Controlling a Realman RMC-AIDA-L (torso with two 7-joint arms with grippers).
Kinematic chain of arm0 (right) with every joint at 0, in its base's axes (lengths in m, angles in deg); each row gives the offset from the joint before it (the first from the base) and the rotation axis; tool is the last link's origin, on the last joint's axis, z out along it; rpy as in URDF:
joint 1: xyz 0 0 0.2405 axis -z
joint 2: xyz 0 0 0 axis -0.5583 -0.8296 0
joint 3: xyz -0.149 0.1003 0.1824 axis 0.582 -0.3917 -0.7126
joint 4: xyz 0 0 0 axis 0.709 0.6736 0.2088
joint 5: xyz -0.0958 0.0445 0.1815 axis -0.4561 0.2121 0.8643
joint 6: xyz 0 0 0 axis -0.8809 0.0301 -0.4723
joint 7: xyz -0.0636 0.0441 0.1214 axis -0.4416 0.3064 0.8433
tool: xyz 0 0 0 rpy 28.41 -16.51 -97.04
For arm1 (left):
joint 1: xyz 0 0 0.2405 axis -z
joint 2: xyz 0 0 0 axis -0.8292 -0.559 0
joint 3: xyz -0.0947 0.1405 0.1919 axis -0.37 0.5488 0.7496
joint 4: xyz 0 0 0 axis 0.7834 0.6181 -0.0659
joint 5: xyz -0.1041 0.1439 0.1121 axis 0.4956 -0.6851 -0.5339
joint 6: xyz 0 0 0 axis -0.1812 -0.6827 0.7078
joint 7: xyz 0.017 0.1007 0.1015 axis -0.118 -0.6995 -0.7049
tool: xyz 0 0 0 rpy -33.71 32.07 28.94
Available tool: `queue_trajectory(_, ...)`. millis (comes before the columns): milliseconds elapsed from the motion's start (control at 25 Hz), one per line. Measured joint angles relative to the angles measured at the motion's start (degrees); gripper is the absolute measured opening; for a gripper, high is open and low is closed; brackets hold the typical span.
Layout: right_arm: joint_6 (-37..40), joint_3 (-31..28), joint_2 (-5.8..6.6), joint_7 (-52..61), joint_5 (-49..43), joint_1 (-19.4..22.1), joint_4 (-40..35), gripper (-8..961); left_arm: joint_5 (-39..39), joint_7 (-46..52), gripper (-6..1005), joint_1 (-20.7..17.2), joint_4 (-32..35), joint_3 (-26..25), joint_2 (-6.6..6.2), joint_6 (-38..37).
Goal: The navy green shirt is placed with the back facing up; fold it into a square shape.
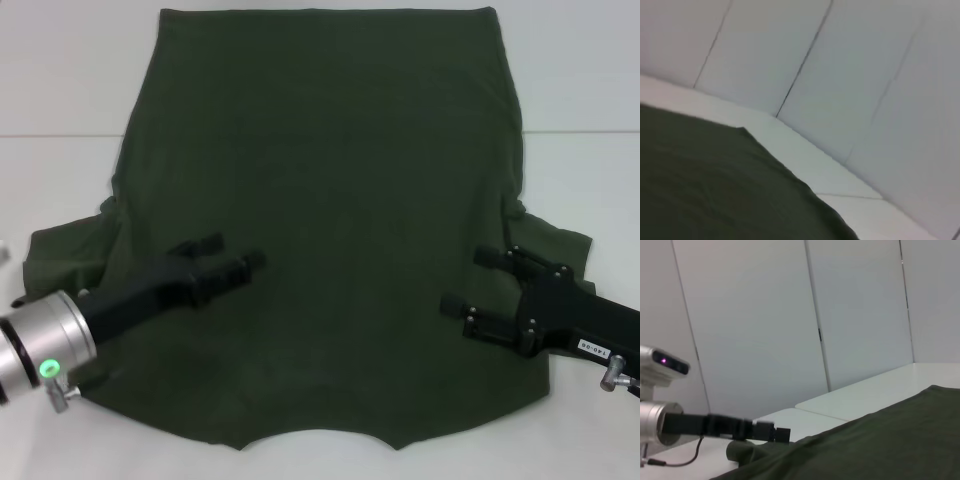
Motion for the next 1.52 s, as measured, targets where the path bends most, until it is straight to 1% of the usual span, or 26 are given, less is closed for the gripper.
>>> queue_trajectory(40,0.0,0.0,0.00,0.0,0.0,0.0,0.0,908,-0.1,3.2,875,0.3,0.0,0.2,-0.56,-0.1)
queue_trajectory(240,-0.1,0.1,-0.02,0.1,0.0,-0.1,0.0,905,-2.3,22.0,875,2.4,0.1,1.2,-4.73,0.6)
queue_trajectory(280,-0.2,0.2,-0.04,0.1,0.0,-0.2,0.0,905,-2.9,24.4,875,2.7,0.2,1.2,-5.30,0.7)
queue_trajectory(320,-0.3,0.3,-0.07,0.1,0.0,-0.2,0.0,904,-4.4,28.9,875,3.2,0.5,1.1,-6.00,1.1)
queue_trajectory(400,-0.3,0.4,-0.09,0.1,0.0,-0.3,0.0,903,-6.8,36.5,875,3.7,2.1,1.1,-6.93,2.2)
queue_trajectory(520,-0.3,0.4,-0.09,0.2,0.0,-0.4,0.0,902,-11.5,45.8,876,3.9,5.8,1.1,-7.74,3.1)
queue_trajectory(600,-0.1,0.4,-0.09,0.2,0.0,-0.4,0.0,901,-12.9,48.8,876,3.9,7.3,1.0,-8.39,2.9)
queue_trajectory(800,0.0,0.5,-0.09,0.3,-0.1,-0.7,0.1,899,-16.9,58.0,876,4.5,9.6,0.8,-10.97,2.8)
queue_trajectory(840,0.0,0.6,-0.09,0.3,-0.1,-0.7,0.1,898,-17.7,60.0,876,4.6,10.2,0.7,-11.36,2.8)
queue_trajectory(880,0.0,0.7,-0.09,0.3,-0.1,-0.7,0.1,898,-17.7,60.0,876,4.6,10.2,0.7,-11.36,2.8)
queue_trajectory(920,0.0,0.7,-0.09,0.4,-0.1,-0.7,0.1,897,-18.4,61.8,876,4.6,10.8,0.6,-11.64,2.8)
queue_trajectory(960,0.0,0.7,-0.09,0.4,-0.1,-0.7,0.1,897,-20.3,66.4,876,4.4,12.3,-0.4,-12.29,2.7)
queue_trajectory(1040,0.0,0.7,-0.09,0.4,-0.1,-0.7,0.1,896,-22.0,69.0,876,4.3,12.9,-1.6,-12.76,2.3)
queue_trajectory(1240,0.1,0.7,-0.09,0.4,0.0,-0.6,0.1,894,-26.6,70.8,875,4.3,13.7,-6.8,-13.96,-0.5)
queue_trajectory(1400,0.1,0.7,-0.09,0.4,0.0,-0.6,0.1,892,-31.2,71.4,875,4.3,14.5,-8.5,-14.89,-1.3)
queue_trajectory(1520,0.1,0.7,-0.09,0.4,0.0,-0.5,0.1,890,-35.1,72.1,874,4.5,15.3,-9.7,-15.22,-1.6)
